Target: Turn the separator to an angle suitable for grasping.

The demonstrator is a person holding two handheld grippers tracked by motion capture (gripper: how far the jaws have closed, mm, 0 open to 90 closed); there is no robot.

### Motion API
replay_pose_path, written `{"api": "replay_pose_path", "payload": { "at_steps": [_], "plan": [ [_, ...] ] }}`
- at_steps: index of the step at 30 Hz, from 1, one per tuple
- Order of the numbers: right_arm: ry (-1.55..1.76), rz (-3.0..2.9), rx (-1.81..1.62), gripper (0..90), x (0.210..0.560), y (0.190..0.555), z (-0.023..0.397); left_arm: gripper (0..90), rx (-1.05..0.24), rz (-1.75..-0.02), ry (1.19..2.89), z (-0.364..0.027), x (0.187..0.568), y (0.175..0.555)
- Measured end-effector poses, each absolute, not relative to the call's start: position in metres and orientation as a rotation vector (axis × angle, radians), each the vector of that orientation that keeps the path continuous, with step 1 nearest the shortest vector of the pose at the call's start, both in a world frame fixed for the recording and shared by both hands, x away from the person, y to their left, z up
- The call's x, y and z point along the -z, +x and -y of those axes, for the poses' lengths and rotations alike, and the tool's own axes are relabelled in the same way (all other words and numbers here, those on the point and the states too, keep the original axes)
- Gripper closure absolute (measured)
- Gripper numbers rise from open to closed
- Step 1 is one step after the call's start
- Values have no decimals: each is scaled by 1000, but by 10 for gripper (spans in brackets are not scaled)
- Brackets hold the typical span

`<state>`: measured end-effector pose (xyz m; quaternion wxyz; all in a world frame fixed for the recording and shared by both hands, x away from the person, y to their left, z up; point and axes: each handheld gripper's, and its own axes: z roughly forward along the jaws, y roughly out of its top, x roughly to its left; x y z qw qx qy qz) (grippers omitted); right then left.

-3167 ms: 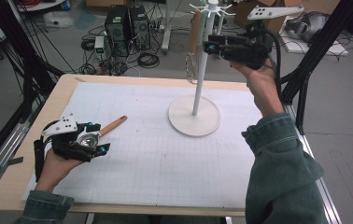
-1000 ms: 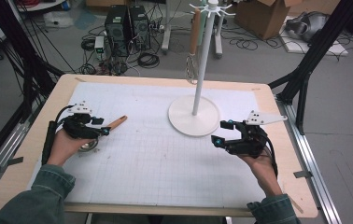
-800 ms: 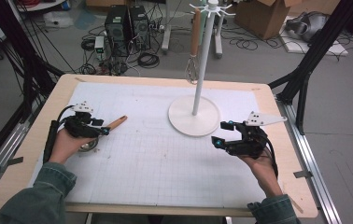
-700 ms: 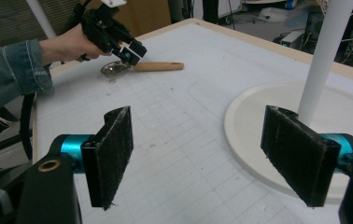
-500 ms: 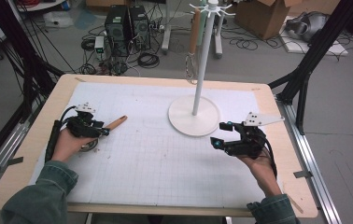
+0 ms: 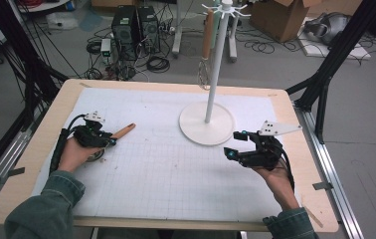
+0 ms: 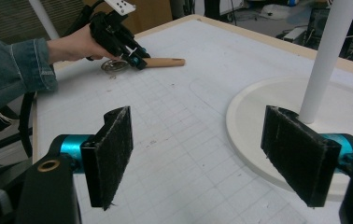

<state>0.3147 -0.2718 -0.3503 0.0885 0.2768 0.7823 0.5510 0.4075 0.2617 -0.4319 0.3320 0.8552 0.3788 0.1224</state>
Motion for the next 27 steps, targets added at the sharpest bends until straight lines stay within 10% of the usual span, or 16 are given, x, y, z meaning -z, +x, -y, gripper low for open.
{"api": "replay_pose_path", "payload": {
  "at_steps": [27],
  "plan": [
    [822, -2385, -1609, 243, 362, 320, 256, 696, -327, -976, 2234, -264, 428, 405]
  ]
}}
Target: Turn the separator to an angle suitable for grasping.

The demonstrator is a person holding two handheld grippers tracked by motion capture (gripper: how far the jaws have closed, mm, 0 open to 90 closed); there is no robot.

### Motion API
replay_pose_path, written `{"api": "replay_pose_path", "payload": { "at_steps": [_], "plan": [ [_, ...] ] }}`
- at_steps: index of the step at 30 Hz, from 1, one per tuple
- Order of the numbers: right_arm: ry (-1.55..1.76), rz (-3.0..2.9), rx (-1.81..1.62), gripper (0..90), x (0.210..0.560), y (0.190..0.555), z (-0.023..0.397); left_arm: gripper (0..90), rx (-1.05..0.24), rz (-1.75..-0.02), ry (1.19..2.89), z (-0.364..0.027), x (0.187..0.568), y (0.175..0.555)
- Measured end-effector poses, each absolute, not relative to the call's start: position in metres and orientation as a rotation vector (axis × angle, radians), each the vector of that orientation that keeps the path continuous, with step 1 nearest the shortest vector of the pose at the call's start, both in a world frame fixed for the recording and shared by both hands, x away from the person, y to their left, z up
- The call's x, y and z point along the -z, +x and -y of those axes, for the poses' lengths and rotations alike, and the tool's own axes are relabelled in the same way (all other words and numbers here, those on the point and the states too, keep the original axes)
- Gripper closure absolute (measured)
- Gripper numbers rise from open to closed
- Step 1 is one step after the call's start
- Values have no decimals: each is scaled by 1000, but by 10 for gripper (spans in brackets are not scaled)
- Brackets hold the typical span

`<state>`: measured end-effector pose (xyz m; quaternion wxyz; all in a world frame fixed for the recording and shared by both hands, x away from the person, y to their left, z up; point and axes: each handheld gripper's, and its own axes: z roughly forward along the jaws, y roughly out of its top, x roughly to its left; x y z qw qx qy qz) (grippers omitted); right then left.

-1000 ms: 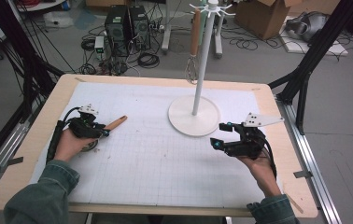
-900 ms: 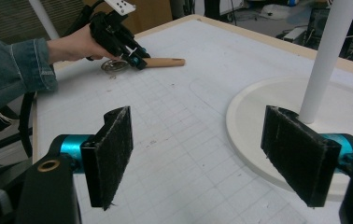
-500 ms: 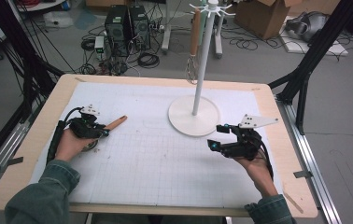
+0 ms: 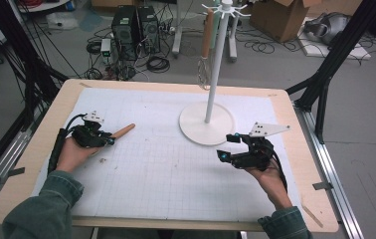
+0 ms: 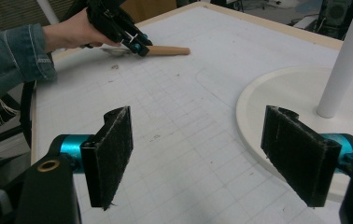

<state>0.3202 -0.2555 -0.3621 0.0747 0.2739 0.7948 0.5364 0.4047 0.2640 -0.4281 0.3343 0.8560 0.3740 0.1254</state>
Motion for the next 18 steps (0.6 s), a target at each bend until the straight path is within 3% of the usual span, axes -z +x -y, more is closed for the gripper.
{"api": "replay_pose_path", "payload": {
  "at_steps": [12, 15, 18],
  "plan": [
    [826, -2393, -1606, 243, 364, 321, 253, 591, -285, -977, 2284, -263, 429, 400],
    [824, -2396, -1602, 243, 365, 320, 252, 599, -325, -976, 2310, -259, 428, 397],
    [816, -2389, -1603, 243, 366, 320, 252, 670, -326, -979, 2315, -259, 428, 396]
  ]
}}
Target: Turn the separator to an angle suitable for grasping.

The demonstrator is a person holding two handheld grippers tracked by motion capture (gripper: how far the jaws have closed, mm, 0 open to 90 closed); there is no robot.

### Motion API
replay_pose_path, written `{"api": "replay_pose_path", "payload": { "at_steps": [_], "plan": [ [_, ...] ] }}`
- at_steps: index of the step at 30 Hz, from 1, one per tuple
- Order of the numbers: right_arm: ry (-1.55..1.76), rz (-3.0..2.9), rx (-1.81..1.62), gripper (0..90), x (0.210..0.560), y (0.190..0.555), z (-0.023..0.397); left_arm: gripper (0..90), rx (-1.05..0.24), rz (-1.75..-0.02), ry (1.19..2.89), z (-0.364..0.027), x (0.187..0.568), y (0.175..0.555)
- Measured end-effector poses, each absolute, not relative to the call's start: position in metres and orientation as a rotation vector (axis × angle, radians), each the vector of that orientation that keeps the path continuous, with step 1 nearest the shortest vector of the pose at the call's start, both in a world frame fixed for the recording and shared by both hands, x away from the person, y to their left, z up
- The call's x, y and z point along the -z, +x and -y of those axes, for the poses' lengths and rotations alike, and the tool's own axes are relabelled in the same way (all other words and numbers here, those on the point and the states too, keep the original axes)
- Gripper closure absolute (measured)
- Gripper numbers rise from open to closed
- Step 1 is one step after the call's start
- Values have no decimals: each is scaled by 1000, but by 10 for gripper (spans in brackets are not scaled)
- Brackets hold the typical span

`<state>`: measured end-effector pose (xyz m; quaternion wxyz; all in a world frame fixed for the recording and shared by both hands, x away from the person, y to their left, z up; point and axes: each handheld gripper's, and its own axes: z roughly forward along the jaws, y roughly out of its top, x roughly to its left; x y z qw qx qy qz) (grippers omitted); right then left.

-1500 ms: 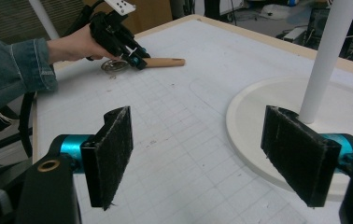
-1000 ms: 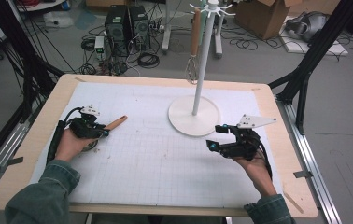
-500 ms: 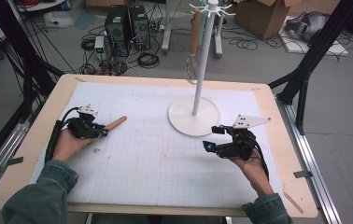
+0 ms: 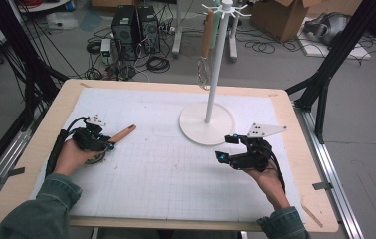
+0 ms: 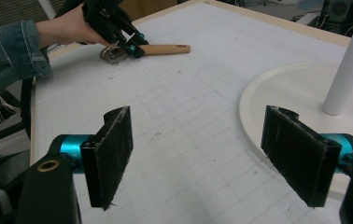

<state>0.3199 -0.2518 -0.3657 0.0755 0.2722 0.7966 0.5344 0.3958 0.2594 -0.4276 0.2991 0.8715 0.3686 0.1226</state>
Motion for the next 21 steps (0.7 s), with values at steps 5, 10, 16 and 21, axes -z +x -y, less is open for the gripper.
{"api": "replay_pose_path", "payload": {
  "at_steps": [5, 10, 16, 21],
  "plan": [
    [826, -2390, -1605, 243, 367, 320, 251, 674, -319, -976, 2317, -260, 427, 397],
    [827, -2403, -1601, 243, 368, 321, 248, 677, -326, -971, 2317, -260, 427, 396],
    [823, -2406, -1599, 243, 369, 322, 246, 691, -304, -954, 2306, -261, 425, 396],
    [822, -2416, -1597, 243, 370, 323, 243, 701, -311, -951, 2302, -261, 425, 396]
  ]
}}
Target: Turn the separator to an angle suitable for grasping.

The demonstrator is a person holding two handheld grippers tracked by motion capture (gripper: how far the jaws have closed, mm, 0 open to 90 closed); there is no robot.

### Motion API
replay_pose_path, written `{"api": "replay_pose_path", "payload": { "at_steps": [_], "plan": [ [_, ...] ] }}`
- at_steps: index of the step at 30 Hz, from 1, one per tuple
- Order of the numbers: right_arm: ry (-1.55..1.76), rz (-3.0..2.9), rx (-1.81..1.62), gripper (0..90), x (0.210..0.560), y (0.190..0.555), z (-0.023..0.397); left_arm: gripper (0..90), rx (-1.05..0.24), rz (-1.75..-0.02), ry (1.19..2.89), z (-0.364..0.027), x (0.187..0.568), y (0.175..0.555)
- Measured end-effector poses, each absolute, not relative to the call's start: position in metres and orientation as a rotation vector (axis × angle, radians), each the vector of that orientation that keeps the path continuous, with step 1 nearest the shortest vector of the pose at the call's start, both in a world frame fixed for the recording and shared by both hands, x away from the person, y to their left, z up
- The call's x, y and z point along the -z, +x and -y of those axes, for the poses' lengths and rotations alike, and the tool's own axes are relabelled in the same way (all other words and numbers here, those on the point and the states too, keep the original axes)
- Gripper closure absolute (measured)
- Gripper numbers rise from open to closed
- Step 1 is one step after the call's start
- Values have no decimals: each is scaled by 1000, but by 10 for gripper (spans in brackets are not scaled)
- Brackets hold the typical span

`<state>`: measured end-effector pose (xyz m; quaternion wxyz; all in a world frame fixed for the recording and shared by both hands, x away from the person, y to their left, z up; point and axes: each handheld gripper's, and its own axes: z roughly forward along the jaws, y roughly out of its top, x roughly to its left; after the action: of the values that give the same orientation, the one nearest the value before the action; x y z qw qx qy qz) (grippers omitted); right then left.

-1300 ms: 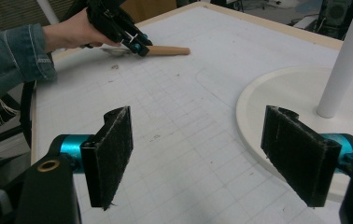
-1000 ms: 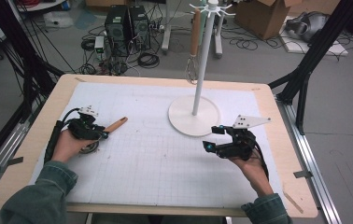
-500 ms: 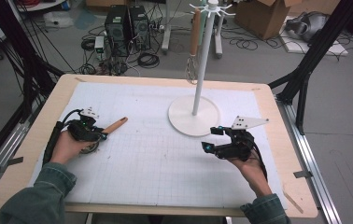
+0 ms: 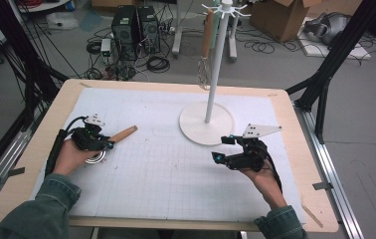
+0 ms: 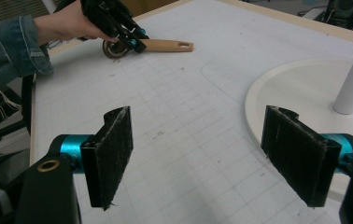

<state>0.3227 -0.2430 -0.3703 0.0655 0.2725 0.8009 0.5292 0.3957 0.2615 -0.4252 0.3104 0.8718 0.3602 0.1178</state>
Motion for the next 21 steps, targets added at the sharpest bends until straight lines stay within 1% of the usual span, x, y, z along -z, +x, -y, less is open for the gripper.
{"api": "replay_pose_path", "payload": {
  "at_steps": [6, 14, 21],
  "plan": [
    [825, -2417, -1596, 243, 370, 323, 243, 697, -305, -941, 2326, -260, 428, 395],
    [814, -2414, -1600, 243, 371, 323, 240, 698, -327, -928, 2341, -258, 427, 394],
    [817, -2421, -1599, 243, 372, 325, 239, 704, -314, -914, 2325, -259, 425, 393]
  ]
}}
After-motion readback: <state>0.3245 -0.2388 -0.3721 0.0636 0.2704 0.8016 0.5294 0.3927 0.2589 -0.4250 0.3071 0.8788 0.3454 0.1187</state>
